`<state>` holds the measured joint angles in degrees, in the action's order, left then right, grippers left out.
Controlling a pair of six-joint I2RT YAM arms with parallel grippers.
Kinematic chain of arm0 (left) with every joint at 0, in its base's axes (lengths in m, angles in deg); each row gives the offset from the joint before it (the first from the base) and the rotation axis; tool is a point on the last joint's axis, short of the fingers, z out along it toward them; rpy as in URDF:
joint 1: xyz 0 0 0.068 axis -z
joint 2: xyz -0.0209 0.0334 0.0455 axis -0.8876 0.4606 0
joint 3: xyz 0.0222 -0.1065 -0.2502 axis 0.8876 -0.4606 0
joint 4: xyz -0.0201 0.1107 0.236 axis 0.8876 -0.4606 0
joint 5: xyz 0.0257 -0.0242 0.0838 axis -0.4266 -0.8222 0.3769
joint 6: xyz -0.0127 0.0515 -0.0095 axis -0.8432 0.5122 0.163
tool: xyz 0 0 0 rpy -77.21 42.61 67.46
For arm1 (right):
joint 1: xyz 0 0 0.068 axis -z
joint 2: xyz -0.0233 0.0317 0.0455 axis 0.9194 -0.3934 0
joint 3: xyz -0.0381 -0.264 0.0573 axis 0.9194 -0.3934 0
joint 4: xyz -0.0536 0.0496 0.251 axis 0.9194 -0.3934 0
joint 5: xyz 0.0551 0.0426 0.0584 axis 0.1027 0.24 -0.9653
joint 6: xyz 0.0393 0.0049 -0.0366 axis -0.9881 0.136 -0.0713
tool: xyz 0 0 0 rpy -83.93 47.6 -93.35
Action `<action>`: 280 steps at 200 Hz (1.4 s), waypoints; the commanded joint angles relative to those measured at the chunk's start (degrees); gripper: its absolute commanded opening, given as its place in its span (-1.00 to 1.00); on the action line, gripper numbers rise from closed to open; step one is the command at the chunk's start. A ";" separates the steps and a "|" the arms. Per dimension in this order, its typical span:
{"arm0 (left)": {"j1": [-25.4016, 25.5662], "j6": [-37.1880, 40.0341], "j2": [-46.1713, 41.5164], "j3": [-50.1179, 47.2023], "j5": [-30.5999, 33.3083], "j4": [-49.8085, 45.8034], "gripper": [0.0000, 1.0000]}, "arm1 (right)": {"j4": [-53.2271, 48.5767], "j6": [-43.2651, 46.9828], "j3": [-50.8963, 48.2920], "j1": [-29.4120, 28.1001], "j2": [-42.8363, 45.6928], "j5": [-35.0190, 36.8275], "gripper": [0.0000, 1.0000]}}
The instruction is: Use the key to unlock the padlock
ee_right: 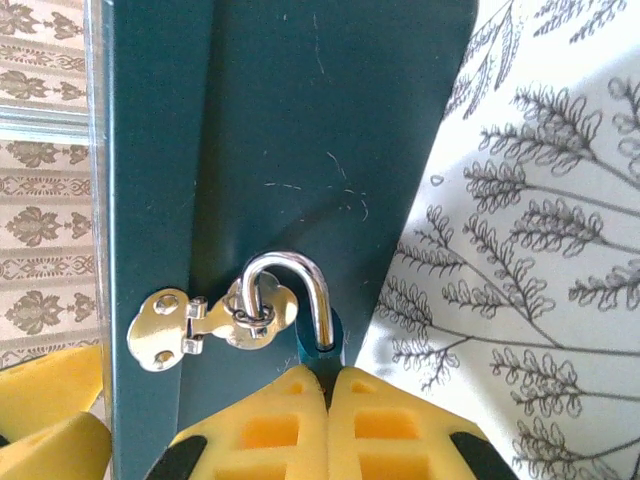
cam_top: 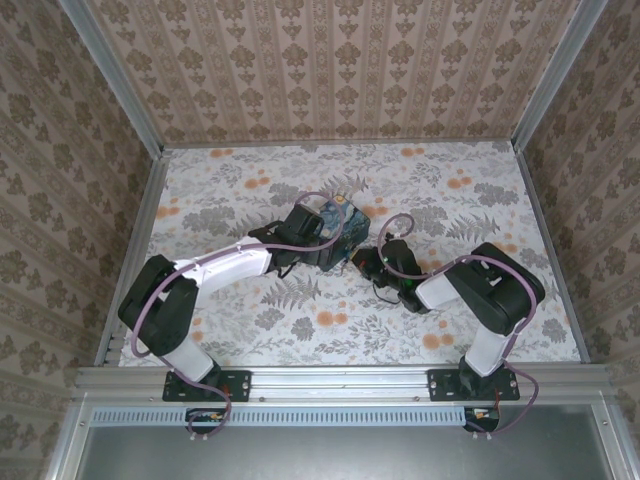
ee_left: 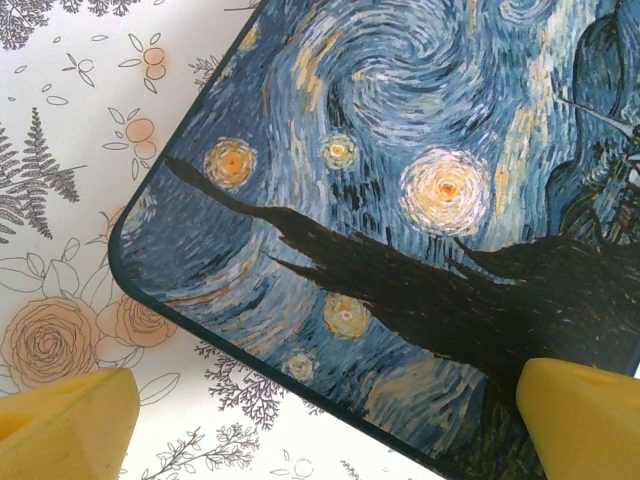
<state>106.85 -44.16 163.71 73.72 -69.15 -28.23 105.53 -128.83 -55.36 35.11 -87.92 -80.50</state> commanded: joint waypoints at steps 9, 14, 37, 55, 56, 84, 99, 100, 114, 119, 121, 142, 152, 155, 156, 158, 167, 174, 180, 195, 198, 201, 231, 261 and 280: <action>0.20 1.33 3.46 -2.29 1.11 -7.96 1.00 | -5.32 1.11 2.42 2.38 2.24 2.22 -1.00; 0.15 1.38 3.56 -2.28 1.14 -7.96 1.00 | -5.93 1.28 2.72 2.60 2.43 2.14 -1.00; 0.16 1.34 3.87 -2.10 1.06 -8.05 1.00 | -8.12 2.11 4.17 3.61 2.63 1.09 -1.00; 0.19 1.23 3.99 -1.82 1.14 -8.10 1.00 | -9.41 2.76 4.67 4.47 2.65 0.23 -1.00; 0.20 1.23 3.99 -1.78 1.14 -8.12 1.00 | -9.49 2.80 4.68 4.52 2.68 0.17 -1.00; 0.17 1.42 4.62 -1.10 1.06 -8.46 1.00 | -10.05 3.18 4.42 6.77 2.97 -3.05 -1.00; 0.14 1.61 5.07 -0.88 0.91 -8.54 1.00 | -10.99 4.26 5.87 8.26 2.69 -6.96 -1.00; 0.17 1.60 5.10 -0.83 0.90 -8.52 1.00 | -11.20 4.34 5.98 8.31 2.70 -7.20 -1.00; 0.29 1.73 5.52 -0.46 0.96 -8.67 1.00 | -15.24 7.00 8.49 8.80 3.07 -9.83 -1.00; 0.29 1.75 5.71 -0.36 0.92 -8.81 1.00 | -17.64 8.36 9.64 8.94 3.28 -10.43 -1.00; 0.22 1.78 5.67 -0.35 0.91 -8.79 1.00 | -18.46 8.99 10.21 8.93 3.31 -10.72 -1.00; 0.29 1.79 6.02 0.11 0.95 -9.02 1.00 | -28.85 14.47 14.73 8.99 4.06 -11.28 -1.00; 0.34 1.89 6.17 0.38 0.88 -9.19 1.00 | -33.13 16.47 16.61 9.23 4.12 -11.06 -1.00; 0.35 1.90 6.28 0.46 0.81 -9.21 1.00 | -34.14 17.04 17.02 9.31 4.14 -10.88 -1.00; 0.36 1.92 6.32 0.50 0.80 -9.25 1.00 | -34.42 17.19 17.14 9.31 4.17 -10.79 -1.00; 0.35 1.86 6.33 0.55 0.86 -9.27 1.00 | -34.94 17.48 17.40 9.42 4.20 -10.64 -1.00; 0.38 1.89 6.54 0.82 0.75 -9.41 1.00 | -37.17 18.56 18.33 9.94 4.08 -10.19 -1.00; 0.38 1.92 6.76 1.08 0.72 -9.61 1.00 | -37.40 18.70 18.49 10.54 4.07 -10.25 -1.00; 0.37 1.92 6.90 1.27 0.74 -9.71 1.00 | -36.74 18.43 18.18 10.98 4.17 -10.41 -1.00; 0.44 1.89 7.09 1.58 0.88 -9.94 1.00 | -34.30 17.17 17.17 12.34 4.16 -11.52 -1.00; 0.46 1.93 7.14 1.67 0.83 -9.94 1.00 | -33.98 17.01 16.98 12.58 4.25 -11.75 -1.00; 0.46 1.93 7.16 1.79 0.87 -9.98 1.00 | -33.66 16.91 16.87 12.67 4.28 -11.97 -1.00; 0.22 1.91 7.25 3.35 0.65 -10.64 1.00 | -31.93 16.41 13.80 13.55 6.65 -12.06 -1.00; -0.33 2.46 7.16 6.11 -0.07 -11.45 1.00 | -31.04 15.85 9.91 14.25 10.98 -11.81 -1.00; -1.00 2.91 7.03 8.42 -0.66 -12.38 1.00 | -30.45 15.69 7.42 14.33 13.84 -12.81 -1.00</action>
<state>106.87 -43.88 168.43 80.62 -69.61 -32.08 73.36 -113.33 -45.22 49.12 -78.39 -91.41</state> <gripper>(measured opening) 0.999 0.067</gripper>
